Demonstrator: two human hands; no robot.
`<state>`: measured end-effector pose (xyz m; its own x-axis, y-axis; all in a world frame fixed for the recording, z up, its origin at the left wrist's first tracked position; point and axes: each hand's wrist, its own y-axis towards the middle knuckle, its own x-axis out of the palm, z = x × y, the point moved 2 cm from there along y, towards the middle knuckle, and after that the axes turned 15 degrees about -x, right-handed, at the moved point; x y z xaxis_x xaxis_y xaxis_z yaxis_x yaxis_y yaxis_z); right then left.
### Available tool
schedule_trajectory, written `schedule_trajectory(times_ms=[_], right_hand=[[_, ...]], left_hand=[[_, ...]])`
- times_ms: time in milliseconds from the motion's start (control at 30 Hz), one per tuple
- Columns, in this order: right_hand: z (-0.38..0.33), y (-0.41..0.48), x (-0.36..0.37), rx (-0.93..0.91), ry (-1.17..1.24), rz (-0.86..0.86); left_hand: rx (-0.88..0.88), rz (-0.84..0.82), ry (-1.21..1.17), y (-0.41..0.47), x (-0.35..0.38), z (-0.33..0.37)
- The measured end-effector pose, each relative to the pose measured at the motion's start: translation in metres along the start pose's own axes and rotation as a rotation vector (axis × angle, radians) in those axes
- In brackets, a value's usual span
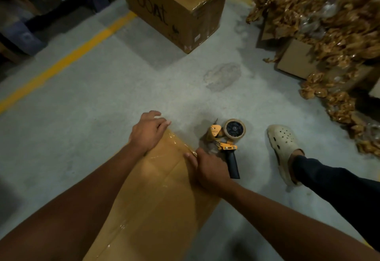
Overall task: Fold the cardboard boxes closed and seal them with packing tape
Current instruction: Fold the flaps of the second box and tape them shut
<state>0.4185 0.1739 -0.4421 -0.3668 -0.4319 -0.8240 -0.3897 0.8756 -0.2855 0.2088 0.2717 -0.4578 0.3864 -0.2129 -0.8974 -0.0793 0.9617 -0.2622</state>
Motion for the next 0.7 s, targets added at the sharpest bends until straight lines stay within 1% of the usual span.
schedule_trajectory(times_ms=[67, 133, 167, 233, 300, 367, 433, 500, 567, 600, 633, 667, 700], right_hand=[[-0.003, -0.007, 0.004, 0.077, -0.050, 0.013], [0.000, 0.000, 0.006, 0.069, -0.046, 0.002], [0.003, 0.003, 0.007, 0.047, -0.025, -0.016], [0.010, 0.006, 0.007, -0.047, 0.073, -0.063], [0.018, 0.005, 0.002, -0.144, 0.226, -0.146], [0.029, -0.007, 0.000, -0.202, 0.276, -0.166], [0.032, -0.026, 0.002, -0.124, 0.162, -0.104], [0.024, -0.039, 0.008, 0.054, 0.035, -0.017], [0.013, -0.040, 0.011, 0.243, 0.030, 0.039], [0.008, -0.038, 0.009, 0.299, 0.042, 0.041], [0.003, -0.034, 0.007, 0.318, 0.049, 0.026], [-0.002, -0.028, 0.005, 0.287, 0.054, 0.019], [-0.008, -0.019, 0.004, 0.216, 0.064, 0.021]], left_hand=[[0.207, 0.081, 0.054, -0.008, 0.002, -0.001], [0.427, 0.130, 0.139, -0.016, 0.007, 0.000], [0.486, 0.118, 0.170, -0.017, 0.009, 0.001], [0.508, 0.091, 0.202, -0.017, 0.009, 0.005], [0.459, 0.104, 0.225, -0.017, 0.007, 0.008], [0.327, 0.117, 0.253, -0.018, 0.005, 0.013], [0.144, 0.104, 0.311, -0.022, 0.009, 0.019], [-0.050, 0.108, 0.347, -0.026, 0.013, 0.031], [-0.229, 0.103, 0.372, -0.027, 0.015, 0.046], [-0.285, 0.105, 0.373, -0.027, 0.016, 0.050], [-0.308, 0.117, 0.367, -0.028, 0.019, 0.051], [-0.297, 0.137, 0.359, -0.029, 0.022, 0.049], [-0.251, 0.157, 0.355, -0.031, 0.024, 0.045]])
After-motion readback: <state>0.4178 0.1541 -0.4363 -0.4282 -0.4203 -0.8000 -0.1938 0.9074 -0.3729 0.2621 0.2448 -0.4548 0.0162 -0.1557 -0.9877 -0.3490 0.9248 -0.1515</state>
